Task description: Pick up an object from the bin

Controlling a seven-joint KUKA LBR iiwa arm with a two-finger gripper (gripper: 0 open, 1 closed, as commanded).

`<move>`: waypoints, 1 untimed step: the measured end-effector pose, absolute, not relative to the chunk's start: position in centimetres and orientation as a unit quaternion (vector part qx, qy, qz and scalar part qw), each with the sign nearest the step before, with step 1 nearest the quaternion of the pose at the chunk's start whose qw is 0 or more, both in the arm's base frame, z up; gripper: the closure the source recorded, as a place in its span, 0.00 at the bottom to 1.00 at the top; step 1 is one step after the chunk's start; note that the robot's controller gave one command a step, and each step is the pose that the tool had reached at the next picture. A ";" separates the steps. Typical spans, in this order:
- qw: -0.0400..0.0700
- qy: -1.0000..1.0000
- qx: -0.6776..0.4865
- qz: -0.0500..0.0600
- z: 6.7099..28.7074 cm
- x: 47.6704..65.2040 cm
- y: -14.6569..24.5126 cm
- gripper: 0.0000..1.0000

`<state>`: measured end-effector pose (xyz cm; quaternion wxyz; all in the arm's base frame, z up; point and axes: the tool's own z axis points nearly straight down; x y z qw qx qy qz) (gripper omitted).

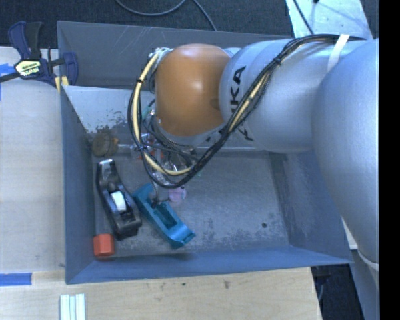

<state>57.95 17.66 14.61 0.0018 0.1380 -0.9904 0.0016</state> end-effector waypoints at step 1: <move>-0.008 -0.993 0.121 -0.005 16.1 54.5 18.5 0.00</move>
Offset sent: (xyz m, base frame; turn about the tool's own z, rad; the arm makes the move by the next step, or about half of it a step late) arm -0.0099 0.0200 -0.0306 -0.0505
